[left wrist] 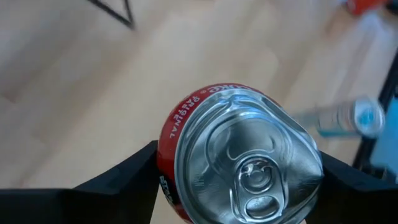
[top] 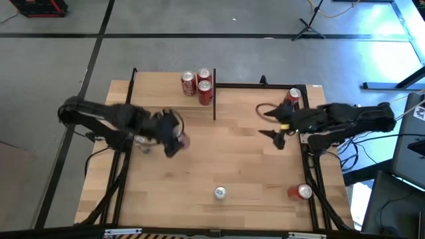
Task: Place canned beverage on shelf
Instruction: Put the red white soda can on the shelf aligned with the other red white soda can
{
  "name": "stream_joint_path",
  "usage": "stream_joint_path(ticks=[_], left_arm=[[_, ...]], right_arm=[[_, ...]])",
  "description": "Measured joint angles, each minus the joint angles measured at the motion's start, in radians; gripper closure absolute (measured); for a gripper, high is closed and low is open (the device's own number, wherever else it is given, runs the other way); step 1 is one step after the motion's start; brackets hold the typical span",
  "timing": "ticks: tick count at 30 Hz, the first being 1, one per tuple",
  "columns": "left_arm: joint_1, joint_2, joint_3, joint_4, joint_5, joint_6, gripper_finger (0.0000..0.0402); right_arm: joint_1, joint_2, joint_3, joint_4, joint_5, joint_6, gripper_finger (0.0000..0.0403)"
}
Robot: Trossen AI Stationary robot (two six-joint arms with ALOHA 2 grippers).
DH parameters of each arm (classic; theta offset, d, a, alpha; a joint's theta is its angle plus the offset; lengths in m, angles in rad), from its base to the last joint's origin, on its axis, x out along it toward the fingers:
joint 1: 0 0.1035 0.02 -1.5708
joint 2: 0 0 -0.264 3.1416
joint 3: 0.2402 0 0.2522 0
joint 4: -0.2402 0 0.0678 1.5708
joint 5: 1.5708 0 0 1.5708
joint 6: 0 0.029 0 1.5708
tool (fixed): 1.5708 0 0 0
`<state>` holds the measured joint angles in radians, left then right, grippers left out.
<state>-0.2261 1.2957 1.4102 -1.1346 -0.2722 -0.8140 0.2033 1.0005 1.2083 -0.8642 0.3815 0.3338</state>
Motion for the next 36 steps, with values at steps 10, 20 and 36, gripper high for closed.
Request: stream_joint_path(ticks=[10, 20, 36], left_arm=[[0.371, 0.057, 0.240, -0.104, 0.066, 0.358, 0.0125], [0.700, 0.216, 0.312, -0.130, 0.331, 0.741, 0.0125], [0.846, 0.362, 0.315, -0.068, 0.431, 0.929, 0.0122]], right_arm=[[-0.160, -0.026, 0.001, -0.010, -0.105, -0.108, 0.0056], [-0.241, -0.017, 0.000, -0.037, -0.077, -0.108, 0.0056], [-0.271, -0.016, 0.000, -0.053, -0.043, -0.106, 0.0056]])
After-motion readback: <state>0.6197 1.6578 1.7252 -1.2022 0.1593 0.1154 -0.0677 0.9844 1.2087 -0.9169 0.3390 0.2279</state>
